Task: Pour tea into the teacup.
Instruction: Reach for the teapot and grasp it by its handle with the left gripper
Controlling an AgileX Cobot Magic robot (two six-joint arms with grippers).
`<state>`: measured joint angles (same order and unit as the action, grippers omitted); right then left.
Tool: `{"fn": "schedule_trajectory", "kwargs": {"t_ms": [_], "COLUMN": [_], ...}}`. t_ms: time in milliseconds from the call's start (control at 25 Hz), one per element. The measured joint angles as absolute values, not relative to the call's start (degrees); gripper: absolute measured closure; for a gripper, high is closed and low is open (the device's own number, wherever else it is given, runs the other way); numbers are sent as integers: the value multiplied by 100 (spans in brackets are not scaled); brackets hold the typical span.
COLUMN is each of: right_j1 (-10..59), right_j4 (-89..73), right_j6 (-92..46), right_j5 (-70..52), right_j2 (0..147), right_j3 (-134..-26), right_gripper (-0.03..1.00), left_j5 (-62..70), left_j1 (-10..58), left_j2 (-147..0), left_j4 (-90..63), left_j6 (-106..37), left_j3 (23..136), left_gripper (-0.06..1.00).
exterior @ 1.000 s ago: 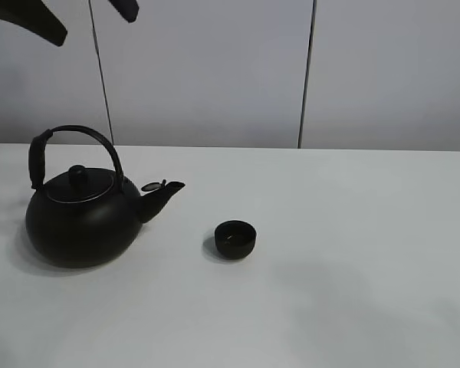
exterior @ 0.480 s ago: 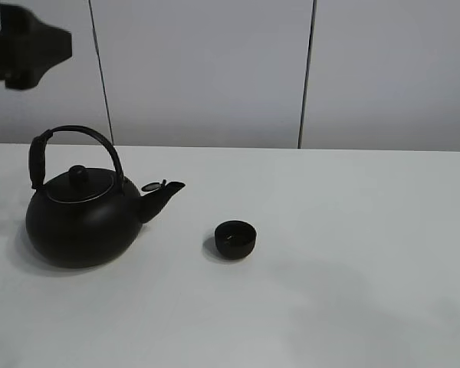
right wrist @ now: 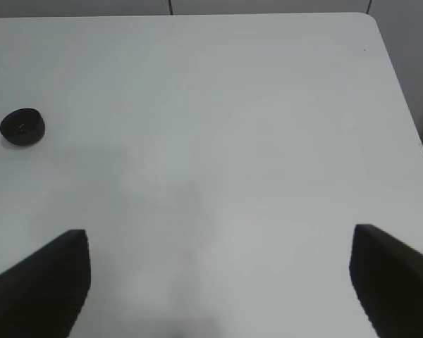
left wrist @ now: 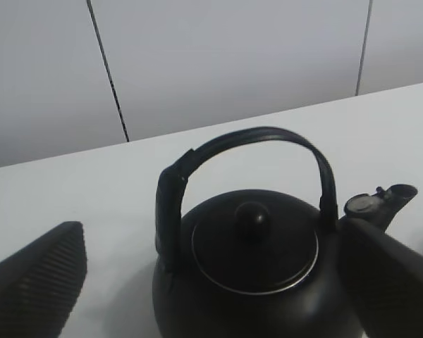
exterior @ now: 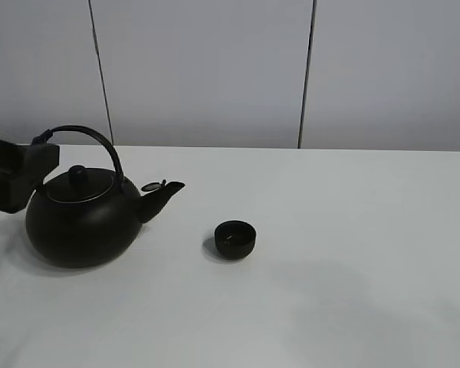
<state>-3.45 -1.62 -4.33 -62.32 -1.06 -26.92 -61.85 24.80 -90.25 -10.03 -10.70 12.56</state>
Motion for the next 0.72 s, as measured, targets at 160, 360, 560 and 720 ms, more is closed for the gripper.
{"fn": "schedule_trajectory", "kwargs": {"t_ms": [160,360,560,720], "right_j1": [-345,-345,-345,-345], "right_j4": [-160,-160,-160,-156], "right_j6": [-433,-433,-433,-433], "right_j5": [-6232,-6232,-6232,-6232], "right_j2": [-106,-106,-106,-106], "right_j3": [-2692,-2692,-2692,-2692], "right_gripper": [27,27,27,27], "left_j5": [-6474,-6480,-6488,-6493], "left_j1": [2473,2081,1645,1587], "left_j2": [-9546,-9945,-10024,-10029], "left_j4": [-1178,-1082,-554,-406], "left_j6": [-1070,-732,-455,-328], "left_j3": [1256,1313,1508,1730], "left_gripper": [25,25,25,25]}}
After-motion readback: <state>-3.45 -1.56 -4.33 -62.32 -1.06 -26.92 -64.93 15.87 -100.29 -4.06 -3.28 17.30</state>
